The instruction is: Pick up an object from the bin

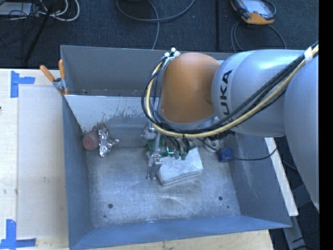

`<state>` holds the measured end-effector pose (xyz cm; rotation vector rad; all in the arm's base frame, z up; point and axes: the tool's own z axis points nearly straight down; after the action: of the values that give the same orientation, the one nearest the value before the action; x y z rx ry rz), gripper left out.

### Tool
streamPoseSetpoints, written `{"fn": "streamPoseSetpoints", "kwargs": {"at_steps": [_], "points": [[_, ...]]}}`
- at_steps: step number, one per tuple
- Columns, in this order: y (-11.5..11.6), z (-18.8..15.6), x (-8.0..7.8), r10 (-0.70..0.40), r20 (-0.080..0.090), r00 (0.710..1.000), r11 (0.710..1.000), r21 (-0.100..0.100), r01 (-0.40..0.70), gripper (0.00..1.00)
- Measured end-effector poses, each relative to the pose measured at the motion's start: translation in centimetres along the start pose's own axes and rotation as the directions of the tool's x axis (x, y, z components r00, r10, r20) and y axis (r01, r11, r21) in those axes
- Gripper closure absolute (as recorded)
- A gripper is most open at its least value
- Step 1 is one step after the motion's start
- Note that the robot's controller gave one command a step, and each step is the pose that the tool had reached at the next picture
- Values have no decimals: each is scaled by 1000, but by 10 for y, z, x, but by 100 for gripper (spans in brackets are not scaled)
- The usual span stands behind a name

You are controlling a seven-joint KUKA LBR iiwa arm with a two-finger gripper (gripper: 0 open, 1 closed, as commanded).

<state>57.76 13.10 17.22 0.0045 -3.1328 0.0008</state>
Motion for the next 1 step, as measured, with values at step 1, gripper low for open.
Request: {"fn": "streamPoseSetpoints", "kwargs": {"at_steps": [1], "points": [[-52, 45, 17, -19, 2, 1000, 1000, 1, 19, 0]]}}
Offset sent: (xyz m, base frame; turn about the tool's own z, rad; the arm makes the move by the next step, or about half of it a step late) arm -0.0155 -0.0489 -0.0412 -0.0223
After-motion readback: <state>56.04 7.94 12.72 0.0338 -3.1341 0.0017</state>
